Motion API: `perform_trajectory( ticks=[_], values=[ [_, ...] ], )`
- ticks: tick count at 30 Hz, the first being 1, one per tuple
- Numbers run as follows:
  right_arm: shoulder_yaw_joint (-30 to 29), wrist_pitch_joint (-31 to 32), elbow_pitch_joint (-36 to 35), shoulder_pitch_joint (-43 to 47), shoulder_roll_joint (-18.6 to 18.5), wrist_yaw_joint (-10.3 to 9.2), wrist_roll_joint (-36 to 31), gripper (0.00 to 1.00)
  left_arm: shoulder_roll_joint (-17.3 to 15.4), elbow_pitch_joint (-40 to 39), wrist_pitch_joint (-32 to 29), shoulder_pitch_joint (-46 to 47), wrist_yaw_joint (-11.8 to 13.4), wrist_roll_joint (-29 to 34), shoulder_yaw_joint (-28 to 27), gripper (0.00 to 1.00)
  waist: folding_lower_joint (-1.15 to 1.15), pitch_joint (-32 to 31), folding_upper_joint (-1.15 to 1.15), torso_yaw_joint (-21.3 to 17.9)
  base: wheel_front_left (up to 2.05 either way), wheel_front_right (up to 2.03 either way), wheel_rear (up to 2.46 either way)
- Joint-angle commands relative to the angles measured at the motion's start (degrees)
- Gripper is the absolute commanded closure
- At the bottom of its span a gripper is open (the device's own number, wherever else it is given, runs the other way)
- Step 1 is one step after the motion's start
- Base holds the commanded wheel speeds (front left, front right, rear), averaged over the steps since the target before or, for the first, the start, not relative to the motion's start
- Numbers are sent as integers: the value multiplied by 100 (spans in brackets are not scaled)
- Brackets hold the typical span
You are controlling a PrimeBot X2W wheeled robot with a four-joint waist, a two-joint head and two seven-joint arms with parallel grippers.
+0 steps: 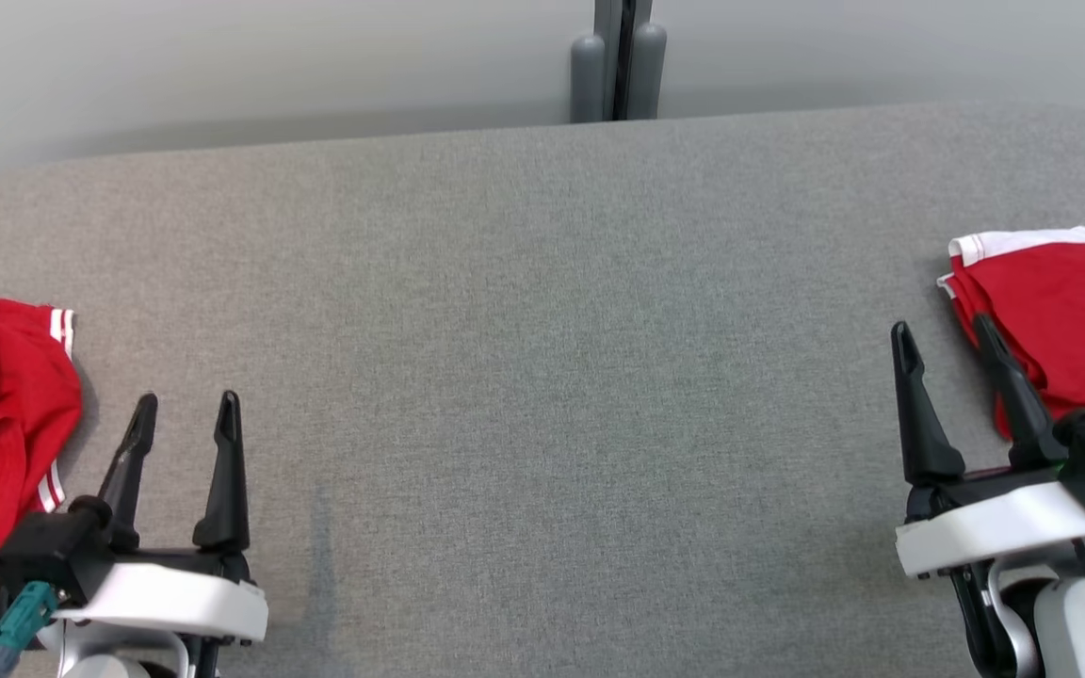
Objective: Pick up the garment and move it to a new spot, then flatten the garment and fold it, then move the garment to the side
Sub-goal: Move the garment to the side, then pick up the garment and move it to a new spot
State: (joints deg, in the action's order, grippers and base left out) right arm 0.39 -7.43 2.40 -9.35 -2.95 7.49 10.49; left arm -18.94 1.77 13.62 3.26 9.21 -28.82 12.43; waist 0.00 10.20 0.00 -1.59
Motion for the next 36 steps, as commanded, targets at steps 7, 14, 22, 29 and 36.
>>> perform_trajectory(
  ticks=[7,14,22,29,36],
  values=[
    [-133,229,-293,502,-11,2,-55,0,-63,-32,-75,-350,110,-6,28,0,0,-434,0,-30,0,0,0],
    [-274,399,-487,873,-8,2,-69,0,-111,-98,-205,-584,217,7,77,0,0,-688,0,-12,0,0,0],
    [-296,540,-640,1045,-9,2,-77,0,-137,-199,-282,-719,279,-42,94,0,0,-765,0,14,0,0,0],
    [-281,541,-664,1040,-8,2,-8,0,-149,-250,-288,-736,309,-70,80,0,0,-717,0,16,0,0,0],
    [-272,511,-627,977,-8,2,17,0,-178,-256,-277,-666,310,-81,67,0,0,-685,0,11,0,0,0]
  ],
)
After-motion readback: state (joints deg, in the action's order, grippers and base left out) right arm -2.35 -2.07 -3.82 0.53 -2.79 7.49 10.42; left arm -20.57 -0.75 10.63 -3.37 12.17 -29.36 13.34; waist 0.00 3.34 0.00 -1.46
